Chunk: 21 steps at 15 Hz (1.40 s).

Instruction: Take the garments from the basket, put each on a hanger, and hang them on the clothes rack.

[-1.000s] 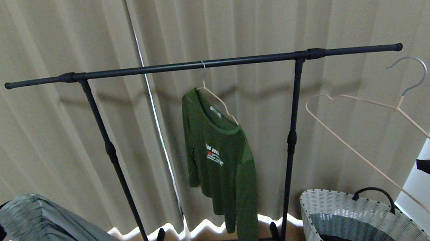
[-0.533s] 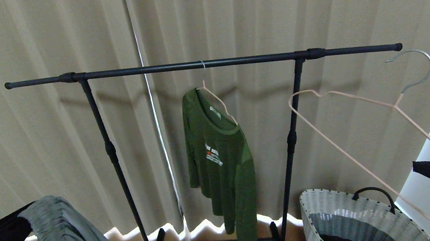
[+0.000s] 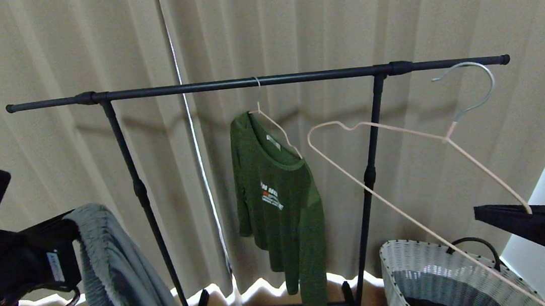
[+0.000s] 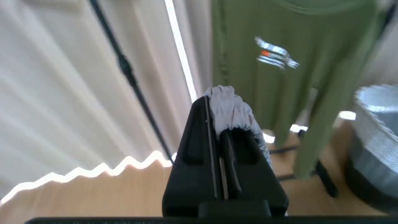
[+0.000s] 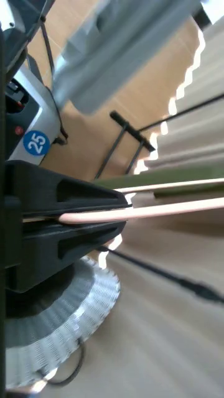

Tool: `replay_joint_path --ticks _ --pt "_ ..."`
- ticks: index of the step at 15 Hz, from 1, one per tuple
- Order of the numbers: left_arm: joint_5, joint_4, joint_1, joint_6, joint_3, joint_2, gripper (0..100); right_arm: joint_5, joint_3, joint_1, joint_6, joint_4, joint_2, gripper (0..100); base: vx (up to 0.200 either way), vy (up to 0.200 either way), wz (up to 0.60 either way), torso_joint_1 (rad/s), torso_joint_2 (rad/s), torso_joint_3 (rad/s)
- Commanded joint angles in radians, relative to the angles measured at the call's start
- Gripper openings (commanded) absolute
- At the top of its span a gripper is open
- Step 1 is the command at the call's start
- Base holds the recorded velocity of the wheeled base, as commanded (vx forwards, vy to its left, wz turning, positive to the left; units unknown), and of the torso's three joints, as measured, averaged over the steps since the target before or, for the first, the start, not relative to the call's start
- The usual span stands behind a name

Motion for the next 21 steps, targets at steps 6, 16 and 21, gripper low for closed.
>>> replay_joint_path --ticks 6,16,21 --pt "0.061 0.114 -0.127 -0.057 -0.258 0.187 0 0.004 -0.007 0.133 0.016 -0.054 0.097 0 0.000 0.000 0.00 0.000 0.00 0.000" --pt "0.347 0.076 -0.243 -0.206 -0.428 0.479 0 0.012 -0.002 0.366 0.158 -0.056 0.093 0 0.000 0.000 0.00 0.000 0.00 0.000" --pt "0.367 0.068 -0.250 -0.266 -0.492 0.543 0 0.077 -0.011 0.411 0.226 -0.053 0.128 0 0.000 0.000 0.00 0.000 0.00 0.000"
